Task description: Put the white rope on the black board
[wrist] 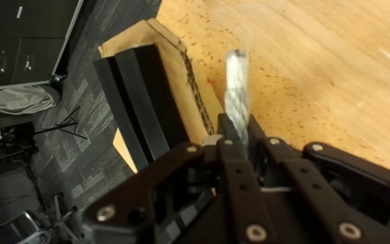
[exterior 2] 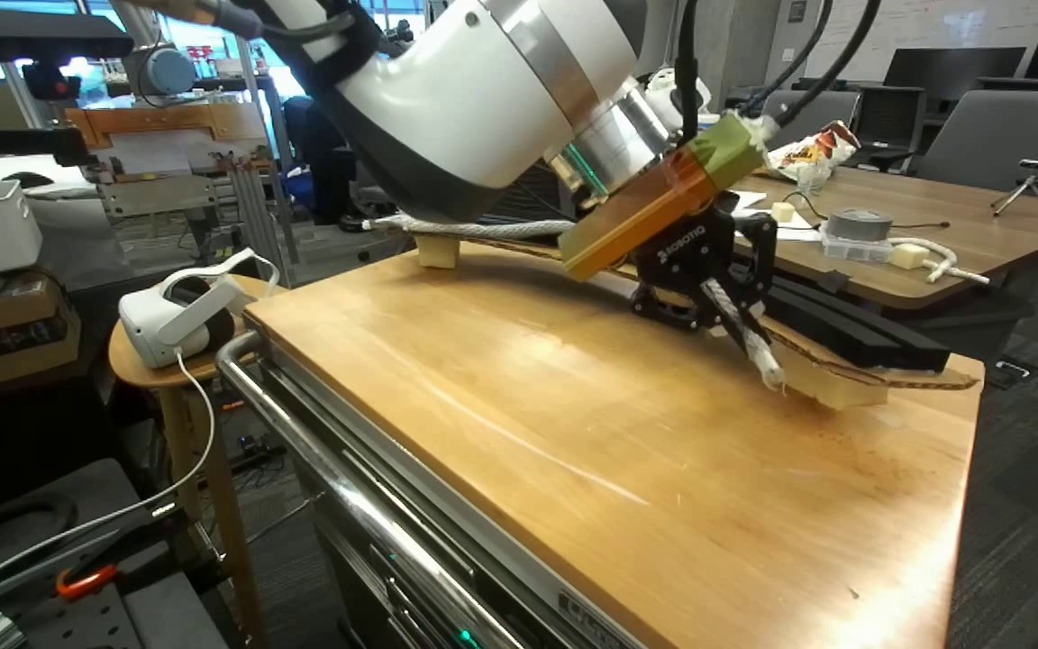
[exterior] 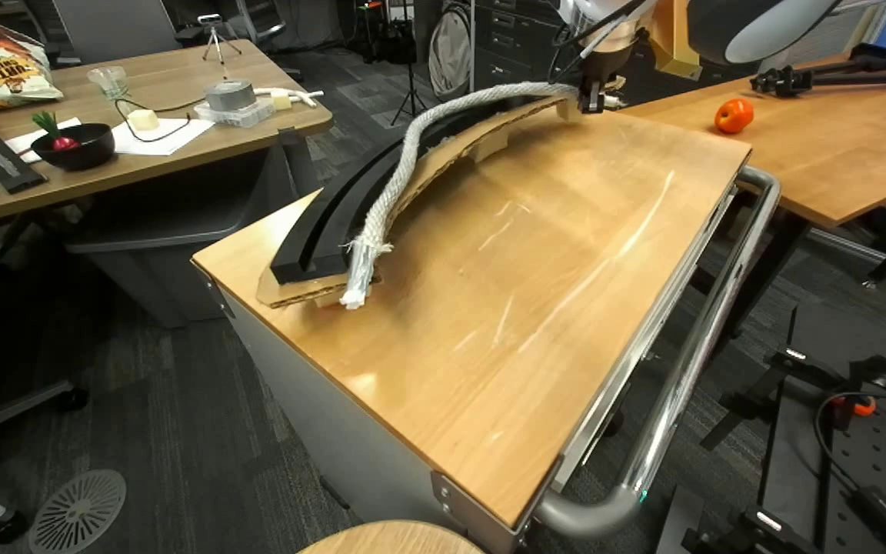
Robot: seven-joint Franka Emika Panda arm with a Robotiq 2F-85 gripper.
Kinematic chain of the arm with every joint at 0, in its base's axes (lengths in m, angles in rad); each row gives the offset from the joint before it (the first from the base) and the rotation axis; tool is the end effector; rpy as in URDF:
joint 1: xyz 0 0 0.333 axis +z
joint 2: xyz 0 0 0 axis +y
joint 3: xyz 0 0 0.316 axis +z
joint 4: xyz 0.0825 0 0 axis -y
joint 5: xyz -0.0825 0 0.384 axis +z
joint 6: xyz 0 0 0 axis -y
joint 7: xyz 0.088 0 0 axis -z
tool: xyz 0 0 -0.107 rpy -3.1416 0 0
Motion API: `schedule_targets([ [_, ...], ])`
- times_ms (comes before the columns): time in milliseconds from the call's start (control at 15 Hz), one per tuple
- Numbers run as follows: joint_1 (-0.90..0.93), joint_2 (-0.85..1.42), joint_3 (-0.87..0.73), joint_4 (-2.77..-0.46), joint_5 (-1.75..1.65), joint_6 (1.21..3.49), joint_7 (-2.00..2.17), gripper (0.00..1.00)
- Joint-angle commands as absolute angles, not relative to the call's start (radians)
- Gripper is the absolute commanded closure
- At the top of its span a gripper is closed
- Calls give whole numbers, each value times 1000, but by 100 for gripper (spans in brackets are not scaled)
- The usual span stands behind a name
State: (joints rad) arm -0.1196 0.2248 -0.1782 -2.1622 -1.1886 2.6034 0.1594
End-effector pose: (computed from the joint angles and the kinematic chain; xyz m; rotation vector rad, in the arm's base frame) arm 0.5543 -0.1485 0.3061 2.3121 0.6534 0.1500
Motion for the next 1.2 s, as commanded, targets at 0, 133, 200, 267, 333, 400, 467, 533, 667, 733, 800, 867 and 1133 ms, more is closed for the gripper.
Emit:
schedule_targets([
  [0, -111, 184, -126, -2095, -1067, 2460, -89, 97],
  [133, -110, 183, -101, -2039, -986, 2388, -231, 97],
  [200, -111, 185, -93, -2010, -951, 2358, -294, 97],
  [267, -117, 188, -85, -1986, -908, 2344, -360, 97],
  [333, -120, 195, -81, -1958, -875, 2323, -415, 97],
  [400, -124, 206, -81, -1927, -843, 2297, -480, 97],
  [467, -130, 212, -82, -1904, -809, 2275, -549, 97],
  [533, -138, 217, -82, -1885, -769, 2254, -629, 97],
  [667, -154, 224, -83, -1858, -699, 2219, -771, 97],
  [733, -164, 232, -89, -1828, -668, 2195, -841, 97],
  [800, -172, 243, -93, -1806, -642, 2175, -896, 97],
  [867, -177, 252, -98, -1784, -627, 2159, -936, 97],
  [1133, -184, 300, -106, -1712, -602, 2153, -1009, 97],
])
